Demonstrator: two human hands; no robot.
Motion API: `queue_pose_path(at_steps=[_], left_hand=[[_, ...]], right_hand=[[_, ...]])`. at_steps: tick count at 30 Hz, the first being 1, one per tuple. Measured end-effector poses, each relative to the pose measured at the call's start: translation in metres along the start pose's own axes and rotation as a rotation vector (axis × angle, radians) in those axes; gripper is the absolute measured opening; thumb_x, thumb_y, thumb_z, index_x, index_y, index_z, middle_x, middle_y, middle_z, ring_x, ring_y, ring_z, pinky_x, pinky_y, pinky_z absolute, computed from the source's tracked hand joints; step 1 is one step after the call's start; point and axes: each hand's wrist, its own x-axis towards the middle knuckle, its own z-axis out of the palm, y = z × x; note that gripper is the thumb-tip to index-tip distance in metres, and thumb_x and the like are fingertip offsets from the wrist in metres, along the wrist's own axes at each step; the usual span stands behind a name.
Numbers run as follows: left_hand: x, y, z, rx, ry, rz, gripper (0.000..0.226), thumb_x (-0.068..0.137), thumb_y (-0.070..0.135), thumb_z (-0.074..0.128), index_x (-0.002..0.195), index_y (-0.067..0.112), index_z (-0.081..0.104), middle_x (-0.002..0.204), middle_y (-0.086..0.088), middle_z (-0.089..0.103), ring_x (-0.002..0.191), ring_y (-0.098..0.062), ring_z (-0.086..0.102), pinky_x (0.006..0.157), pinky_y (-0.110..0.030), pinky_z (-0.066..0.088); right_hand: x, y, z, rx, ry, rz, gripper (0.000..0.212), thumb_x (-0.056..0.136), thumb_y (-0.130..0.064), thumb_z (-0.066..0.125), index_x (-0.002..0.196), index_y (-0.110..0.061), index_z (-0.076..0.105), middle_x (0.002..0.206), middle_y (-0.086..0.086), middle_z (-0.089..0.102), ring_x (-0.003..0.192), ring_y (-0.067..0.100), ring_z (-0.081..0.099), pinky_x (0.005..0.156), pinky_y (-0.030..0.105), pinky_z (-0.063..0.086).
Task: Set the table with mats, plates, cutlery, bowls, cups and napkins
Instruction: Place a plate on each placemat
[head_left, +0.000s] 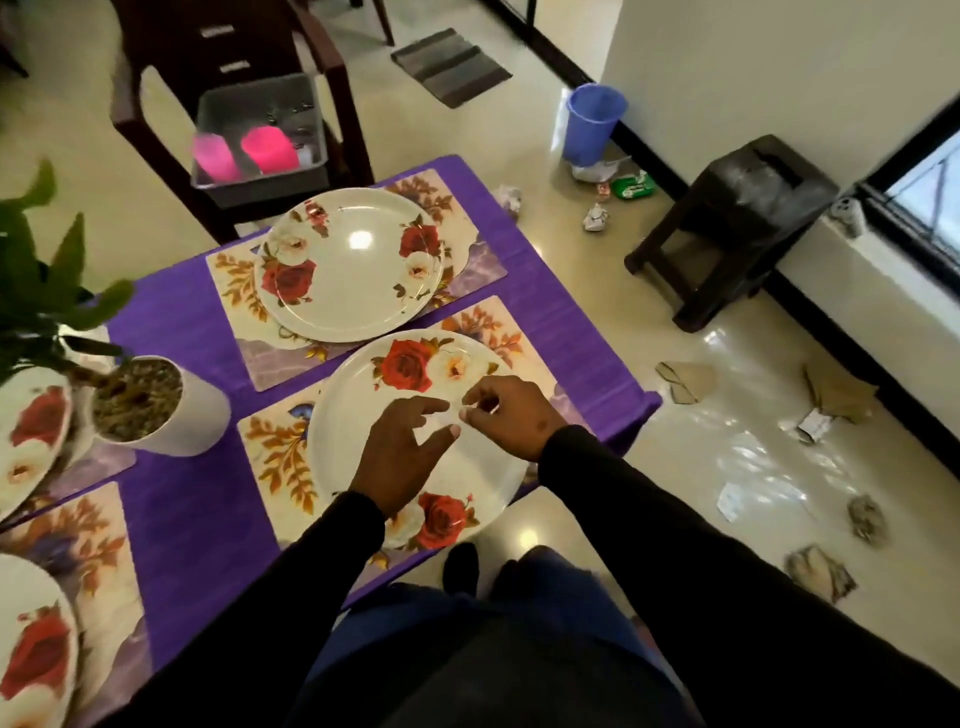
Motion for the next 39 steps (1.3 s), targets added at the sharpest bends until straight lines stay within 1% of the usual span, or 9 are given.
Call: queue_pose_path(at_steps=[2, 8, 12, 17, 21, 27, 30, 35, 39], left_hand=[[0.012, 0.011, 0.014, 0.002, 0.007, 0.018, 0.035, 0.093, 0.034, 0.07, 0.125, 0.021, 0.064, 0.127, 0.004, 0.06, 0.111, -0.013, 0.055, 0.089, -0.028, 0.044], [0.044, 0.044, 0.062, 0.055, 0.029, 0.152, 0.032, 0.094, 0.028, 0.07, 0.123, 0.015, 0.066, 0.12, -0.002, 0.066, 0.111, -0.017, 0.056, 0.101, -0.036, 0.046], [0.088, 0.064, 0.104, 0.081, 0.119, 0.154, 0.033, 0.089, 0.035, 0.066, 0.115, 0.014, 0.068, 0.112, -0.003, 0.068, 0.106, -0.021, 0.059, 0.093, -0.041, 0.049], [0.145, 0.121, 0.16, 0.148, 0.205, 0.007, 0.038, 0.086, 0.04, 0.065, 0.113, 0.013, 0.069, 0.114, -0.009, 0.066, 0.111, -0.027, 0.06, 0.094, -0.03, 0.041], [0.165, 0.166, 0.199, 0.119, 0.266, -0.139, 0.052, 0.084, 0.054, 0.056, 0.114, 0.014, 0.069, 0.115, -0.009, 0.066, 0.112, -0.028, 0.059, 0.097, -0.039, 0.046], [0.188, 0.218, 0.238, 0.082, 0.384, -0.231, 0.029, 0.094, 0.026, 0.07, 0.12, 0.015, 0.067, 0.121, -0.005, 0.063, 0.115, -0.019, 0.056, 0.098, -0.034, 0.046], [0.195, 0.225, 0.242, 0.055, 0.423, -0.244, 0.026, 0.094, 0.024, 0.07, 0.118, 0.016, 0.066, 0.119, -0.003, 0.063, 0.111, -0.017, 0.056, 0.096, -0.034, 0.047], [0.231, 0.23, 0.228, -0.054, 0.567, -0.34, 0.024, 0.094, 0.019, 0.068, 0.117, 0.016, 0.067, 0.116, 0.0, 0.064, 0.107, -0.013, 0.056, 0.087, -0.018, 0.042], [0.282, 0.227, 0.213, -0.171, 0.597, -0.363, 0.022, 0.094, 0.018, 0.068, 0.114, 0.025, 0.067, 0.112, 0.006, 0.063, 0.104, -0.007, 0.059, 0.083, -0.02, 0.046]], right_hand=[[-0.001, 0.015, -0.01, 0.018, 0.024, 0.014, 0.023, 0.096, -0.031, 0.061, 0.11, -0.015, 0.068, 0.108, -0.003, 0.065, 0.096, 0.013, 0.058, 0.083, 0.025, 0.049], [0.026, 0.046, -0.05, 0.002, 0.124, 0.002, 0.019, 0.094, -0.029, 0.063, 0.104, -0.013, 0.07, 0.102, 0.002, 0.068, 0.092, 0.017, 0.061, 0.084, 0.034, 0.053], [0.061, 0.078, -0.098, 0.036, 0.18, -0.05, 0.014, 0.09, -0.021, 0.068, 0.1, -0.012, 0.069, 0.1, 0.004, 0.068, 0.091, 0.02, 0.062, 0.085, 0.032, 0.052], [0.098, 0.131, -0.183, -0.052, 0.023, -0.18, 0.021, 0.089, -0.022, 0.069, 0.107, -0.012, 0.069, 0.104, 0.009, 0.068, 0.086, 0.017, 0.061, 0.087, 0.028, 0.05], [0.112, 0.157, -0.241, -0.063, -0.111, -0.267, 0.031, 0.088, -0.025, 0.07, 0.117, -0.013, 0.066, 0.111, 0.007, 0.066, 0.094, 0.018, 0.064, 0.089, 0.032, 0.052], [0.148, 0.159, -0.293, -0.081, -0.226, -0.372, 0.033, 0.091, -0.027, 0.067, 0.122, -0.016, 0.062, 0.116, 0.003, 0.063, 0.096, 0.015, 0.062, 0.087, 0.029, 0.053], [0.164, 0.146, -0.299, -0.049, -0.265, -0.424, 0.032, 0.09, -0.026, 0.067, 0.12, -0.016, 0.063, 0.114, 0.005, 0.063, 0.096, 0.016, 0.062, 0.086, 0.027, 0.053], [0.2, 0.119, -0.31, -0.099, -0.384, -0.505, 0.03, 0.09, -0.026, 0.067, 0.118, -0.016, 0.064, 0.115, 0.006, 0.063, 0.097, 0.017, 0.061, 0.09, 0.031, 0.052], [0.248, 0.101, -0.334, -0.187, -0.478, -0.576, 0.026, 0.093, -0.027, 0.063, 0.116, -0.017, 0.064, 0.117, 0.002, 0.06, 0.099, 0.016, 0.059, 0.091, 0.032, 0.052]])
